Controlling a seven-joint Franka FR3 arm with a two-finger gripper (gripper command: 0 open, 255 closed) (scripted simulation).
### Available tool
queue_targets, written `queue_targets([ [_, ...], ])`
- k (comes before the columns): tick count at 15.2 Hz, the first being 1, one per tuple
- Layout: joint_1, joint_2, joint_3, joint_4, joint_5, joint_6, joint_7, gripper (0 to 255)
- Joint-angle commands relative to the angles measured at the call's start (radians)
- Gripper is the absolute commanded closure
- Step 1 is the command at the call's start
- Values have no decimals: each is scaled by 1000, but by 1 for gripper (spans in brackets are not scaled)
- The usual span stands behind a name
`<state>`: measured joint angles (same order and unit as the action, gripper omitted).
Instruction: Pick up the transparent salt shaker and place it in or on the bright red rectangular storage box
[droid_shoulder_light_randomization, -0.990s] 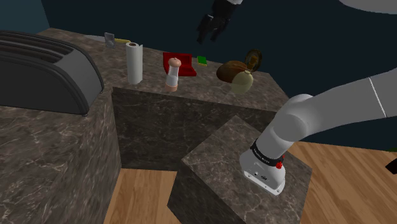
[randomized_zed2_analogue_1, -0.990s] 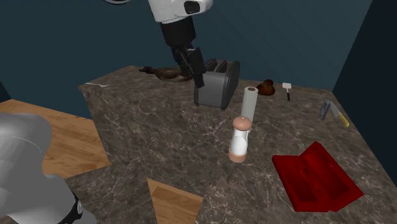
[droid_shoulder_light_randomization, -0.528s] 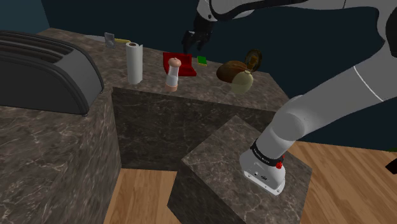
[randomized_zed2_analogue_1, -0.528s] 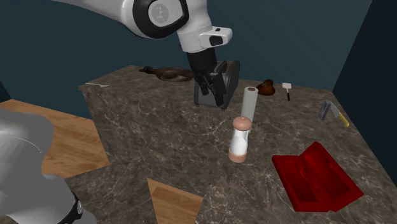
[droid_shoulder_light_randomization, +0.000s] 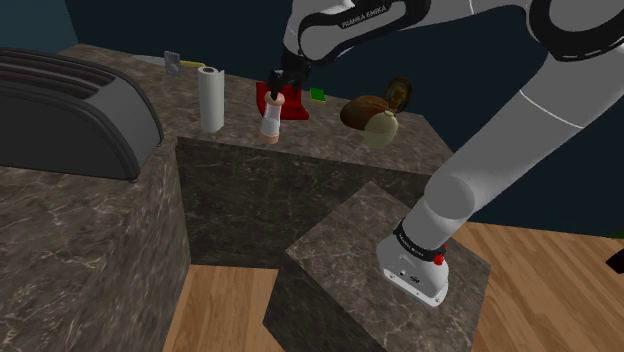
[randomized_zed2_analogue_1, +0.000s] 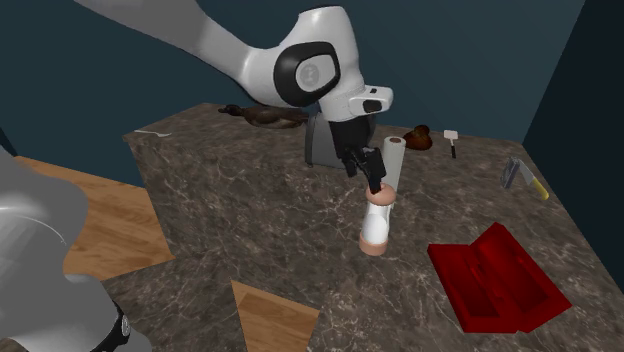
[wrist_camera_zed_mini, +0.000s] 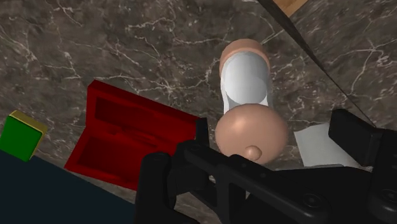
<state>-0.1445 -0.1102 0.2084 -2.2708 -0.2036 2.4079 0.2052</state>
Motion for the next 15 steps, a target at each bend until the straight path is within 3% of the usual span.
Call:
queue_targets([
  [1,-8,68,6,34,-53,28,41,0],
  [9,-16,151,-3,28,-106,113,77,0],
  [15,-15,151,-4,28,-106,113,77,0],
])
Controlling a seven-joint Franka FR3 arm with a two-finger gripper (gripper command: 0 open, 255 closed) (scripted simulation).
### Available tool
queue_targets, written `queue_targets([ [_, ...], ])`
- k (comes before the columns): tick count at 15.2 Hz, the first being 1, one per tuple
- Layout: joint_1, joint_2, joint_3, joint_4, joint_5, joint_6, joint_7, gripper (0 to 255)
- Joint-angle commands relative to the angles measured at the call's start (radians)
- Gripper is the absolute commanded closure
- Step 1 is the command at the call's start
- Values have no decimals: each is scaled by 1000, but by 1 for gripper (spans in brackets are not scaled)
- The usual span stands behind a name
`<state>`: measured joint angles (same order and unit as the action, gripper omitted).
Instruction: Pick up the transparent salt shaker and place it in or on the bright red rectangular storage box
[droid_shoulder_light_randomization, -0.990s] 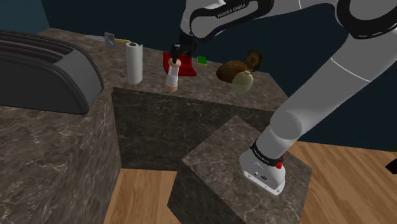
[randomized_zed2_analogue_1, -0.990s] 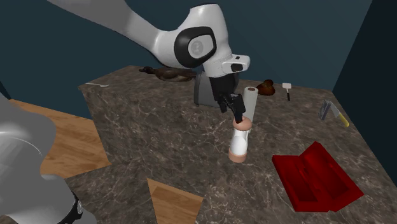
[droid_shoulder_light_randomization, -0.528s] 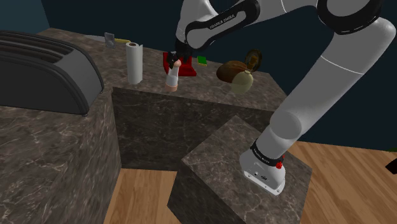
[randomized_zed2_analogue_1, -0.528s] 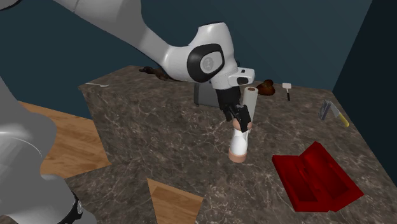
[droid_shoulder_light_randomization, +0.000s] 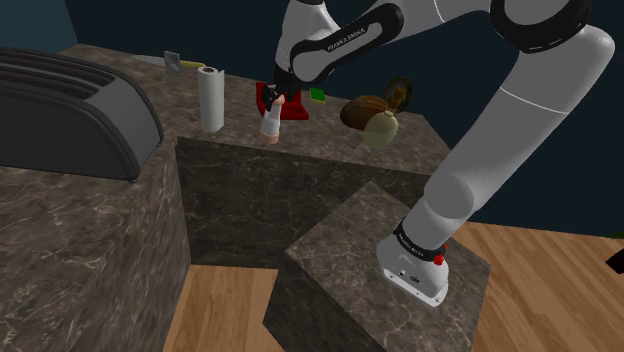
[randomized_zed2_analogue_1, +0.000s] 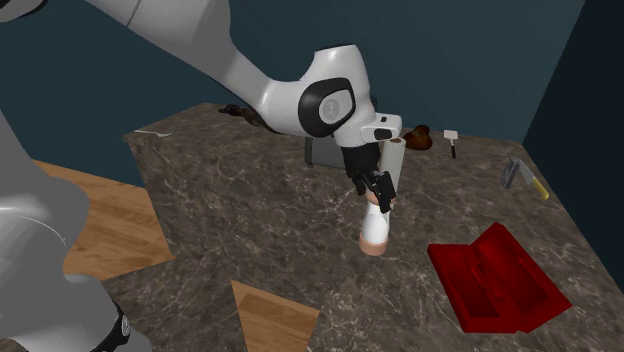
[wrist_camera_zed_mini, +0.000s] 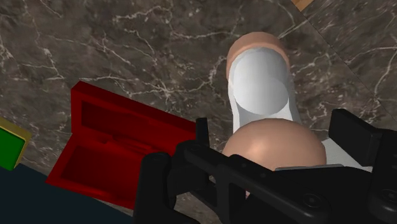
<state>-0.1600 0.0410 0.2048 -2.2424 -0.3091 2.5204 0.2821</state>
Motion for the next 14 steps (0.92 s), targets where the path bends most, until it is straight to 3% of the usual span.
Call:
queue_targets([
  [1,0,0,0,0,0,0,0,0],
  [2,0,0,0,0,0,0,0,255],
  [14,0,-24,2,15,22,-36,-20,255],
])
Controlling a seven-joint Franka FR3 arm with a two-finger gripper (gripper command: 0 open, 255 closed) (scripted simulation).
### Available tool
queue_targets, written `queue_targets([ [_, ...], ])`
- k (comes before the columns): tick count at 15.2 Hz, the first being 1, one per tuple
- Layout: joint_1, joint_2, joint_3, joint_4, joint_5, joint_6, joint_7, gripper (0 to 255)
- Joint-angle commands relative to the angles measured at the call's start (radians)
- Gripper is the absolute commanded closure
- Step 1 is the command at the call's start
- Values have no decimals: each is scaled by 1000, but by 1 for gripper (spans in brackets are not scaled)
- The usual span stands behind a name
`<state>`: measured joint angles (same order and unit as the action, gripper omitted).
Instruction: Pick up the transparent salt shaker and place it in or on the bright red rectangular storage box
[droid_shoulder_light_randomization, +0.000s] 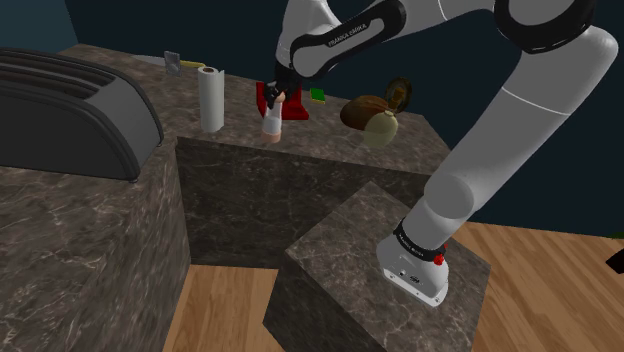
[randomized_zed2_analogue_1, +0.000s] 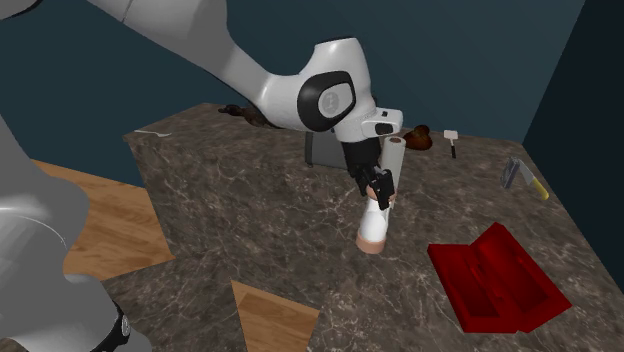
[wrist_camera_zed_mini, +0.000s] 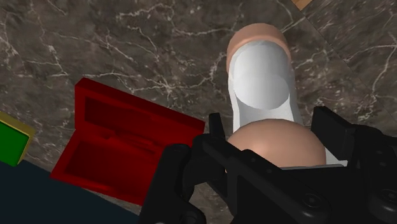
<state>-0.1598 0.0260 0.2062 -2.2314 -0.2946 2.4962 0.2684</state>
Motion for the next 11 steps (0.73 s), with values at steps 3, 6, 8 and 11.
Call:
queue_targets([
  [3,1,-30,2,21,27,-49,-25,255],
  [6,2,-50,3,40,44,-86,-42,255],
  [8,3,-63,3,54,54,-111,-52,255],
  [11,4,-80,3,77,68,-149,-67,255],
])
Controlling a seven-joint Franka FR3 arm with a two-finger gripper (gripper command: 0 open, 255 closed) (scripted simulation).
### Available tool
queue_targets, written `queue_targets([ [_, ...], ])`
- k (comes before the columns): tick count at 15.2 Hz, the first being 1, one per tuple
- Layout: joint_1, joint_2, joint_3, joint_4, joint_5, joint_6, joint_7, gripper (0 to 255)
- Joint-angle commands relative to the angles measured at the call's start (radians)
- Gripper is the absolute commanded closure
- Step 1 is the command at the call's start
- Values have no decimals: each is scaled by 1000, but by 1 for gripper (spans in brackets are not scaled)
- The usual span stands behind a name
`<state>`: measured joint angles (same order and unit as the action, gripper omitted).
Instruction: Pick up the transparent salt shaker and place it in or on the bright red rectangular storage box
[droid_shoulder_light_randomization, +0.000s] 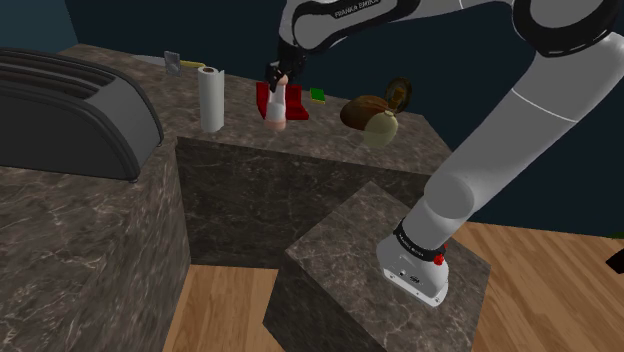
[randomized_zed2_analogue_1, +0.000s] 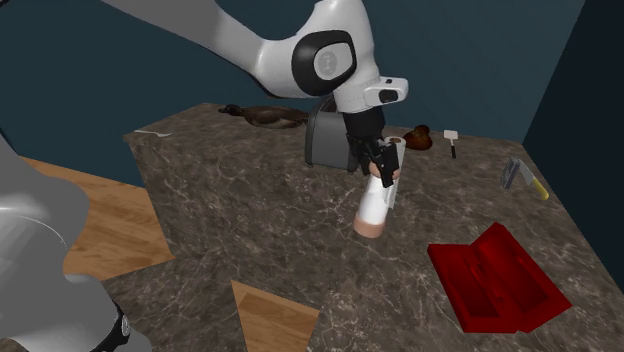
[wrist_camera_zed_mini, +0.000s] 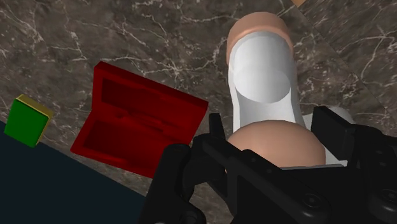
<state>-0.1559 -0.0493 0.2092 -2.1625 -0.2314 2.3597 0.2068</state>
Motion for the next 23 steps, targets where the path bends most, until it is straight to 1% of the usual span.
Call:
queue_targets([
  [1,0,-9,0,16,8,-25,-10,255],
  [19,5,-65,-2,190,56,-249,-70,255],
  [23,-27,23,-39,316,58,-276,-146,255],
])
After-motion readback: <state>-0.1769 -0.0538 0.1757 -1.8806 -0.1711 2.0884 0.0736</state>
